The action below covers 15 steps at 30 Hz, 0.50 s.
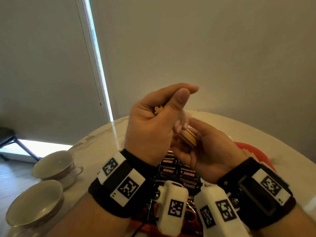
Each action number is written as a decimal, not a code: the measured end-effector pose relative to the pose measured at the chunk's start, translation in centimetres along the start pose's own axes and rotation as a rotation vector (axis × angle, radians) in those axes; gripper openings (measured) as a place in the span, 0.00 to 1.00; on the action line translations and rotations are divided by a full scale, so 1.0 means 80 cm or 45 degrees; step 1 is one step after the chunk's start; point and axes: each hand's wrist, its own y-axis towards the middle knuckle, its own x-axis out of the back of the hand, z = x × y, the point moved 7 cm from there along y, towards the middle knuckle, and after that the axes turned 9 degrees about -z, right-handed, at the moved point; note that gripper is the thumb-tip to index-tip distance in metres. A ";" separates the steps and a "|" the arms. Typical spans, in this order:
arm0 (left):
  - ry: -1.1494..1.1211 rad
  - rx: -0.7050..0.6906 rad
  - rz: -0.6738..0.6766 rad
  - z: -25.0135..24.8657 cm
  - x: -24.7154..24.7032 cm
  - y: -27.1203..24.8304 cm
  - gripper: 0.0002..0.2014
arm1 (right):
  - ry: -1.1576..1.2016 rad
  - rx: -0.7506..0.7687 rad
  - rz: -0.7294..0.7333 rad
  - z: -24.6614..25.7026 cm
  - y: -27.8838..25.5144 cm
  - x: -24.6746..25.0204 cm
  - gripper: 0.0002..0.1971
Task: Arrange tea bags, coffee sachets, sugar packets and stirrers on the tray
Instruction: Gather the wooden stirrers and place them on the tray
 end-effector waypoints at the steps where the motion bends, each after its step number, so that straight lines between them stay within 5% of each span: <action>1: 0.012 0.008 -0.006 0.001 0.001 0.001 0.13 | 0.032 -0.011 0.017 0.000 0.000 -0.002 0.20; 4: 0.100 0.000 0.042 0.002 0.001 -0.001 0.13 | 0.063 -0.021 0.070 0.003 -0.004 -0.003 0.20; 7: 0.015 0.064 -0.004 0.001 0.004 0.007 0.13 | -0.214 0.059 0.019 0.010 -0.008 0.000 0.20; 11: -0.172 0.369 -0.224 0.015 0.020 0.014 0.14 | -0.716 0.317 0.006 0.038 -0.029 0.002 0.25; 15: -0.085 0.613 -0.185 0.035 -0.004 -0.004 0.14 | -1.013 0.436 0.099 0.055 -0.063 0.001 0.24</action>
